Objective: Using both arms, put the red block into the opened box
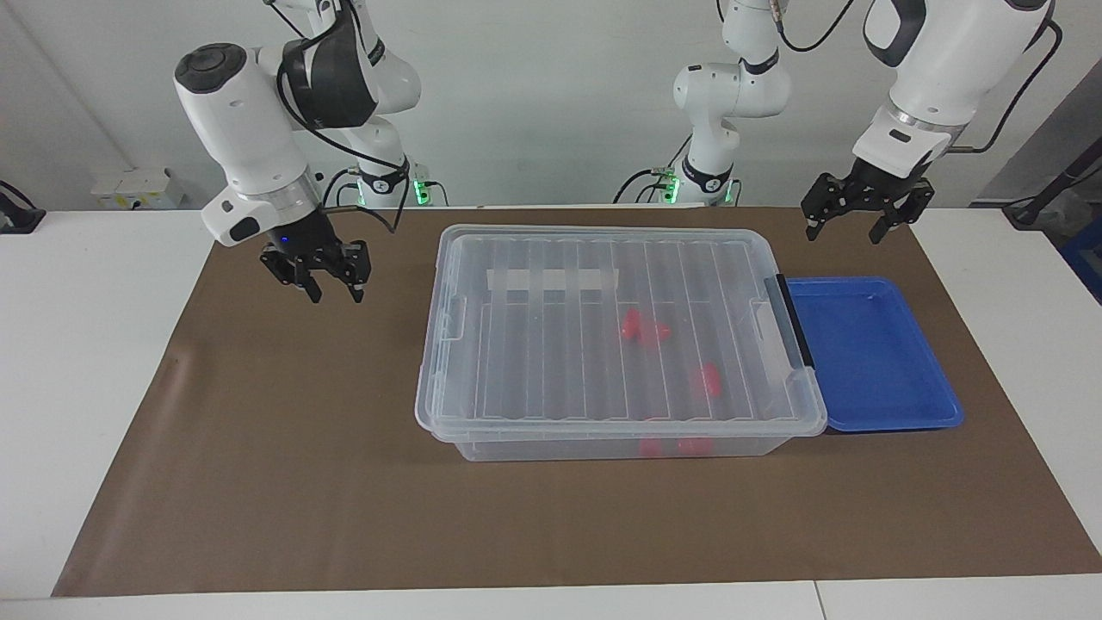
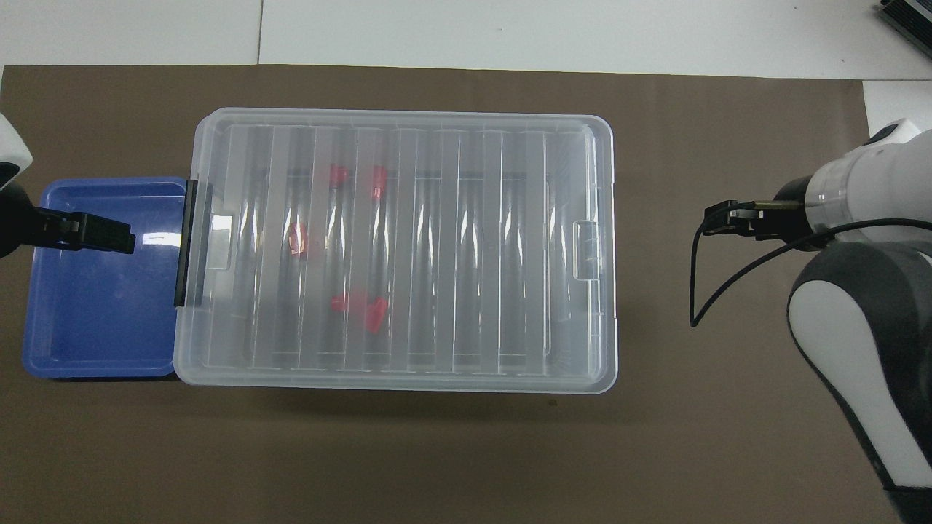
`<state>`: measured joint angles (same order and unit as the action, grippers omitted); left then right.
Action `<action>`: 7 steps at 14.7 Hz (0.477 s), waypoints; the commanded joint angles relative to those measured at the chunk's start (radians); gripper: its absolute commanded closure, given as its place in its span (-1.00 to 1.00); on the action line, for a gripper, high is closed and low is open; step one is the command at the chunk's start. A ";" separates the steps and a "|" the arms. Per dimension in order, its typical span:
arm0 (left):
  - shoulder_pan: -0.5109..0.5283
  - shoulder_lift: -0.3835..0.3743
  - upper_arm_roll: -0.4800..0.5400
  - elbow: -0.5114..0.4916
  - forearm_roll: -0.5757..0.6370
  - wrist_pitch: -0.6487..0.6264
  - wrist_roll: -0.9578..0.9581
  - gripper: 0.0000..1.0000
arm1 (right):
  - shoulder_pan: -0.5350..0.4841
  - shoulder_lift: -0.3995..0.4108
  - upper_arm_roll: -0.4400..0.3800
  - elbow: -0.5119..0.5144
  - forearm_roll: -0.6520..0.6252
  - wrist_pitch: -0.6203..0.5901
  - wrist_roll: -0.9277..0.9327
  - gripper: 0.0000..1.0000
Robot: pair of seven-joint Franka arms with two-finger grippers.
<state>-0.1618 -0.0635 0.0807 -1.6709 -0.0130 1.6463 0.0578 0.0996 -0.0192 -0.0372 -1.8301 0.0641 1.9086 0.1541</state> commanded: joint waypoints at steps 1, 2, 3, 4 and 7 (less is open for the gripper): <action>-0.001 -0.028 0.004 -0.027 -0.005 -0.008 -0.012 -1.00 | -0.049 -0.024 0.006 0.008 0.000 -0.043 0.002 -1.00; -0.001 -0.028 0.004 -0.029 -0.005 -0.008 -0.012 -1.00 | -0.066 -0.027 0.003 0.011 -0.001 -0.062 0.001 -1.00; -0.001 -0.028 0.004 -0.027 -0.005 -0.008 -0.012 -1.00 | -0.089 -0.030 0.002 0.018 -0.003 -0.071 -0.014 -1.00; -0.001 -0.028 0.004 -0.029 -0.004 -0.008 -0.012 -1.00 | -0.099 -0.034 -0.001 0.020 -0.003 -0.075 -0.043 -1.00; -0.001 -0.028 0.004 -0.027 -0.005 -0.008 -0.012 -1.00 | -0.123 -0.053 -0.010 0.040 -0.026 -0.092 -0.083 -1.00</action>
<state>-0.1618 -0.0641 0.0807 -1.6712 -0.0130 1.6459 0.0571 -0.0090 -0.0523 -0.0458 -1.8073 0.0567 1.8451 0.0992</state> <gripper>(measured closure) 0.000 0.000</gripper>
